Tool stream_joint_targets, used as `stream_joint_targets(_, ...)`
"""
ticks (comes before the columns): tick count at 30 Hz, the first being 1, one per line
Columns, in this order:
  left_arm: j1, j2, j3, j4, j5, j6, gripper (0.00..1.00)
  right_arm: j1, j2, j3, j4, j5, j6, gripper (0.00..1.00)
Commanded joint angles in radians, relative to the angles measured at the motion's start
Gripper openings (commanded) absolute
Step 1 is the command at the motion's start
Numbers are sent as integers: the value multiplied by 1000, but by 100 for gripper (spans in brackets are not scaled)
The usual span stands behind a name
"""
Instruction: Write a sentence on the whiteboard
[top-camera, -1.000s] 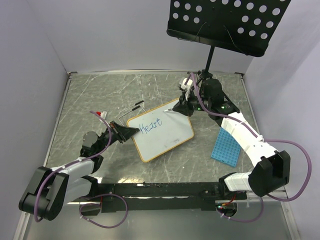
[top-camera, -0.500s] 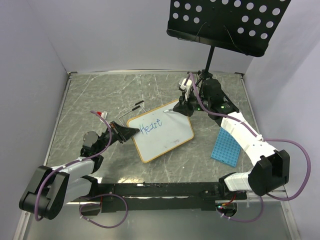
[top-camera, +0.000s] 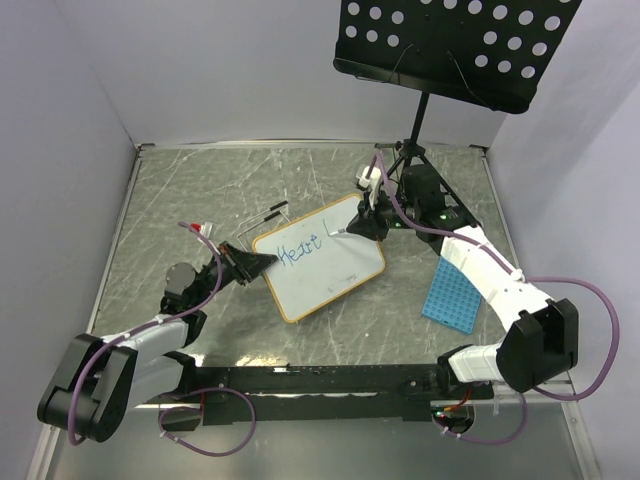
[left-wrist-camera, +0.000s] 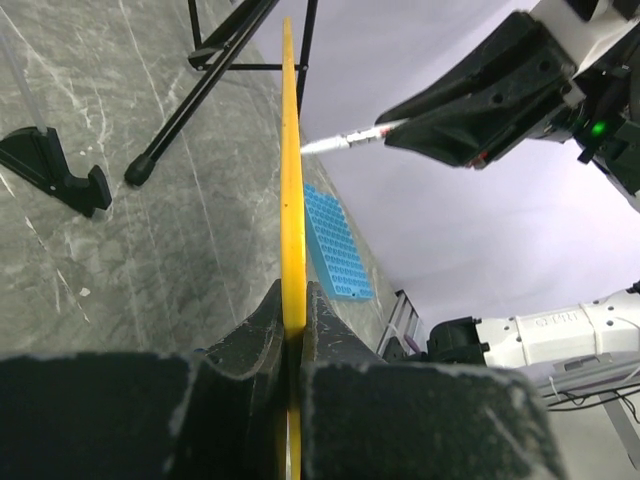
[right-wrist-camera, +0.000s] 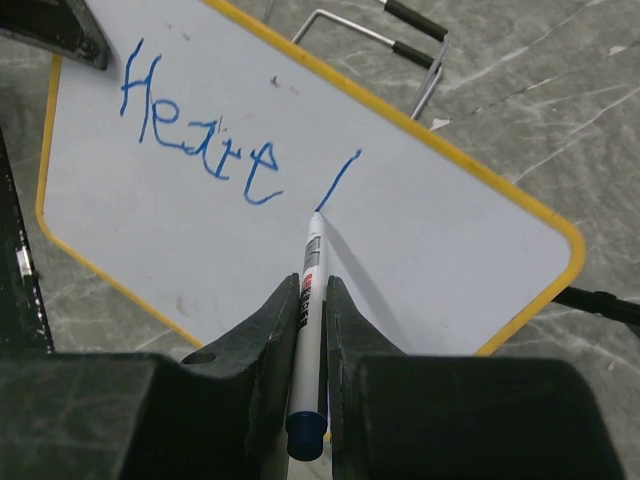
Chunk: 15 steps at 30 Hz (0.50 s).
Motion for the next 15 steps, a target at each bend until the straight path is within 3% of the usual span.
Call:
stream_joint_targets(1,4,-42,39,147,-14,-41,1,11,-37,-24,-28,-29,-33,0)
stream_joint_targets(15,2,-30,36,150,-5,-37,1,9,-36,-2,4,-27,-6,0)
